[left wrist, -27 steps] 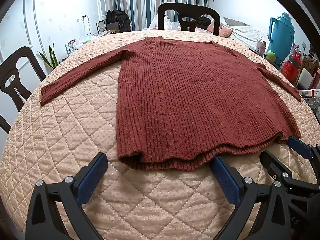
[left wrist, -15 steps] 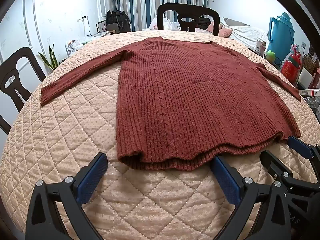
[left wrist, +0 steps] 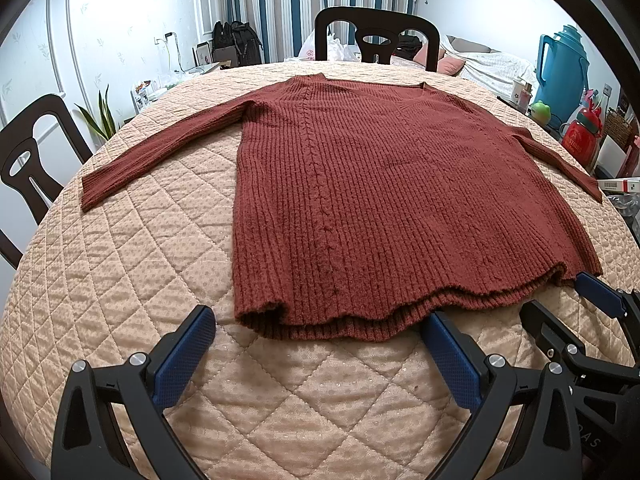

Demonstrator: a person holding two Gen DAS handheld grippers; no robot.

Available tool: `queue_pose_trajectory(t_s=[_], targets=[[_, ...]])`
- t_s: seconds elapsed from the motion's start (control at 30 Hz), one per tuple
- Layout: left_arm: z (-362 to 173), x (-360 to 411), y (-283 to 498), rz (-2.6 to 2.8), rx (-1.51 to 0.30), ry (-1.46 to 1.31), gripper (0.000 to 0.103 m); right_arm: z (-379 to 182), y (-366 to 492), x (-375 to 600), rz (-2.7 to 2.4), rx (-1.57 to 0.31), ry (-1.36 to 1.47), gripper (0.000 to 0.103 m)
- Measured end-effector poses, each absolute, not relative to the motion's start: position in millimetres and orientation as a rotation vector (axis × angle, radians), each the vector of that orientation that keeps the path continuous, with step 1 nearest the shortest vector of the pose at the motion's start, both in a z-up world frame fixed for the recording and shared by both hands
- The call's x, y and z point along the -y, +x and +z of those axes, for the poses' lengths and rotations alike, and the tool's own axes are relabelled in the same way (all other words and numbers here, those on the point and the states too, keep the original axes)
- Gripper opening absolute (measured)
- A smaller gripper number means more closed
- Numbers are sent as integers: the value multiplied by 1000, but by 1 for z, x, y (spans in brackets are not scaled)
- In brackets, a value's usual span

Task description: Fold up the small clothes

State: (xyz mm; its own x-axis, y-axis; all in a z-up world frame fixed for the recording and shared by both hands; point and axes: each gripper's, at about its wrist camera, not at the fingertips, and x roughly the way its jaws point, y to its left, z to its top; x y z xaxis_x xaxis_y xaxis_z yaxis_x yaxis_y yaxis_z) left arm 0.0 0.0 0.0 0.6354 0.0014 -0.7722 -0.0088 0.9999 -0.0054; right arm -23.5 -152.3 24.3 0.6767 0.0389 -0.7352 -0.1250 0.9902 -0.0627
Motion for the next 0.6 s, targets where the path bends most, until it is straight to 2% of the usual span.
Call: queue_pose_trajectory(t_s=[0.6], targets=[[0,0,0,6,-881,-9,103,24,-23,152,93,-821,-108,78]])
